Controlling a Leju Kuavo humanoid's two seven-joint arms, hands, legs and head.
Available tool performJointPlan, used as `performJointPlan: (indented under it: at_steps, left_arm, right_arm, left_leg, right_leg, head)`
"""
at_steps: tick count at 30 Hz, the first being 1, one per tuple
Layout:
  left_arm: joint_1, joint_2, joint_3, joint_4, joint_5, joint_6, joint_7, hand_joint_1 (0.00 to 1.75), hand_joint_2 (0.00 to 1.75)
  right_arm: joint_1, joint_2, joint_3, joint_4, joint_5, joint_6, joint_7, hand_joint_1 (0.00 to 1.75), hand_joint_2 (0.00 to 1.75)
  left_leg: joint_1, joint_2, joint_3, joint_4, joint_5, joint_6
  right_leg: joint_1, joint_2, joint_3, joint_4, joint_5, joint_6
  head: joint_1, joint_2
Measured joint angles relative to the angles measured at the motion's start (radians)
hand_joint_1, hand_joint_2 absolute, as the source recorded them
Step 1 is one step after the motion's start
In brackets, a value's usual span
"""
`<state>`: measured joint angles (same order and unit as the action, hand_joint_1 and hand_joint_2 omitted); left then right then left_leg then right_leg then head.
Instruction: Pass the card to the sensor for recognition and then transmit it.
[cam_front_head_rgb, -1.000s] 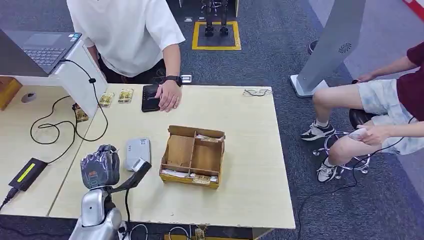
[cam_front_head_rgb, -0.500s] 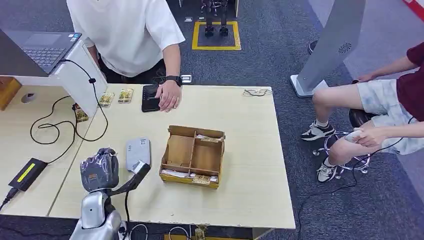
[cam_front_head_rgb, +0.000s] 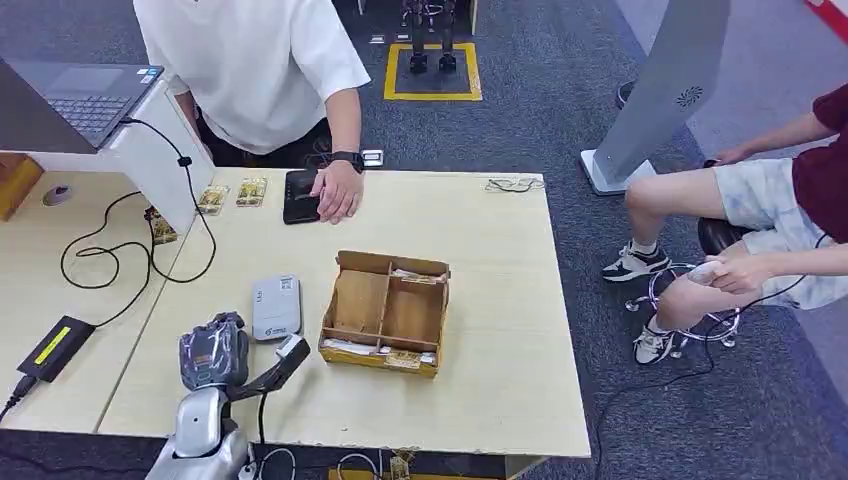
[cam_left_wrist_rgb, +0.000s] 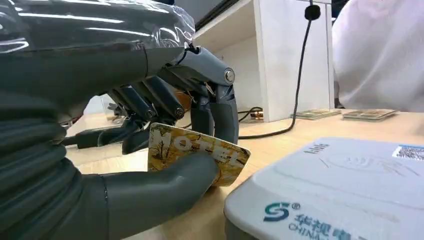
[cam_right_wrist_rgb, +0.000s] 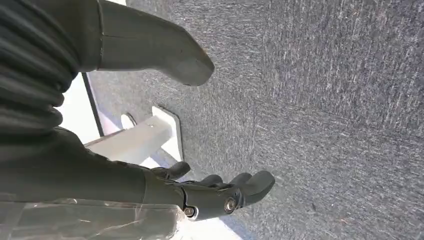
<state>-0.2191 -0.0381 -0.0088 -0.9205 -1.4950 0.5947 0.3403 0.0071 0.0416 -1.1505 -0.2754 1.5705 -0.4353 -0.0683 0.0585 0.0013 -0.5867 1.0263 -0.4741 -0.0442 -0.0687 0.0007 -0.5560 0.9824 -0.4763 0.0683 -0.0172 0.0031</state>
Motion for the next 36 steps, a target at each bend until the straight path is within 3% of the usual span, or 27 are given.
performJointPlan:
  at_steps: [17, 22, 25, 29, 33, 36]
  left_arm:
    - [-0.002, 0.012, -0.038, 0.008, 0.019, -0.02, 0.015, 1.75, 1.75]
    - [0.0, 0.014, -0.04, 0.007, 0.044, 0.041, 0.001, 1.75, 1.75]
    - [0.015, 0.013, -0.04, -0.029, 0.062, 0.097, -0.057, 1.75, 1.75]
    - [0.053, -0.016, -0.01, -0.168, 0.076, 0.098, -0.248, 1.75, 1.75]
    - [0.062, -0.044, 0.015, -0.249, 0.08, 0.098, -0.272, 1.75, 1.75]
    - [0.069, -0.071, 0.045, -0.319, 0.094, 0.098, -0.385, 1.75, 1.75]
  right_arm:
    - [0.0, 0.001, 0.0, -0.009, 0.0, 0.001, 0.003, 0.0, 1.75]
    - [0.0, 0.002, 0.0, -0.011, 0.0, 0.001, 0.002, 0.0, 1.75]
    - [0.001, 0.002, 0.0, -0.012, 0.0, -0.001, -0.005, 0.0, 1.75]
    - [0.003, 0.002, 0.0, -0.011, 0.0, -0.005, -0.013, 0.0, 1.75]
    - [0.005, 0.003, 0.0, -0.011, 0.0, -0.006, -0.015, 0.0, 1.75]
    - [0.007, 0.003, 0.0, -0.011, 0.0, -0.005, -0.024, 0.0, 1.75]
  left_leg:
    - [0.0, 0.0, 0.0, 0.0, 0.0, 0.0]
    - [0.0, 0.0, 0.0, 0.0, 0.0, 0.0]
    - [0.0, 0.0, 0.0, 0.0, 0.0, 0.0]
    - [0.0, -0.001, -0.001, 0.0, 0.0, 0.0]
    - [0.0, 0.0, 0.0, 0.0, 0.0, 0.0]
    - [0.0, 0.0, 0.0, 0.0, 0.0, 0.0]
  right_leg:
    - [0.0, 0.0, 0.0, 0.0, 0.0, 0.0]
    - [0.0, 0.0, 0.0, 0.0, 0.0, 0.0]
    - [0.0, 0.0, 0.0, 0.0, 0.0, 0.0]
    - [0.0, -0.001, 0.0, 0.0, 0.0, 0.0]
    - [0.0, 0.0, 0.0, 0.0, 0.0, 0.0]
    - [0.0, -0.001, 0.0, 0.0, 0.0, 0.0]
  head:
    - [0.0, 0.0]
    - [0.0, 0.0]
    - [0.0, 0.0]
    - [0.0, 0.0]
    - [0.0, 0.0]
    - [0.0, 0.0]
